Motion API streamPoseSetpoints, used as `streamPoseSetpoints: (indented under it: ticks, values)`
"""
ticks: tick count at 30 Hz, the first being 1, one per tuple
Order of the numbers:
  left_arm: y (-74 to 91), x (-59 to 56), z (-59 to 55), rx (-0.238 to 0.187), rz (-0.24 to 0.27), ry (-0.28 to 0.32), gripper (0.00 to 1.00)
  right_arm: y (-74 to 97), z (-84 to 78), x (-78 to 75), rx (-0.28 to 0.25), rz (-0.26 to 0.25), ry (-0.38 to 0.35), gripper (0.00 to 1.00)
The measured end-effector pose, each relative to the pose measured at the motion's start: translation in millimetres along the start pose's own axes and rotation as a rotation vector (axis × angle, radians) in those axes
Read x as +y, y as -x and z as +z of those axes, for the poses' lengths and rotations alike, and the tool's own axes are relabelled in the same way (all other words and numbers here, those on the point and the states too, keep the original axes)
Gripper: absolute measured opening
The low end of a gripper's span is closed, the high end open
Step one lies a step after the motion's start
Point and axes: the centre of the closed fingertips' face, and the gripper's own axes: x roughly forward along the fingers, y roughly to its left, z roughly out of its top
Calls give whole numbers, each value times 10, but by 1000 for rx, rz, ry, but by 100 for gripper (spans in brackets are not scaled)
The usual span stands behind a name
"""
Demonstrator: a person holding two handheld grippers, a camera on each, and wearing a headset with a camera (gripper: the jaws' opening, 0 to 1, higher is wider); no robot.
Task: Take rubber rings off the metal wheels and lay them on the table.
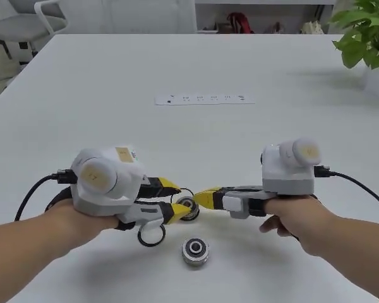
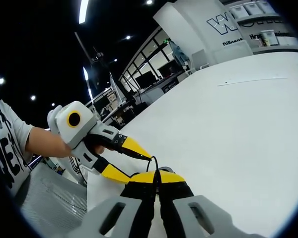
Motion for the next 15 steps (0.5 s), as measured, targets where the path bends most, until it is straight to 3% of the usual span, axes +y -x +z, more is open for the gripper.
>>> streamPoseSetpoints:
  ticks: [15]
  values:
    - [194, -94, 171, -68, -13, -6, 39, 21, 59, 91, -10, 19, 1, 0]
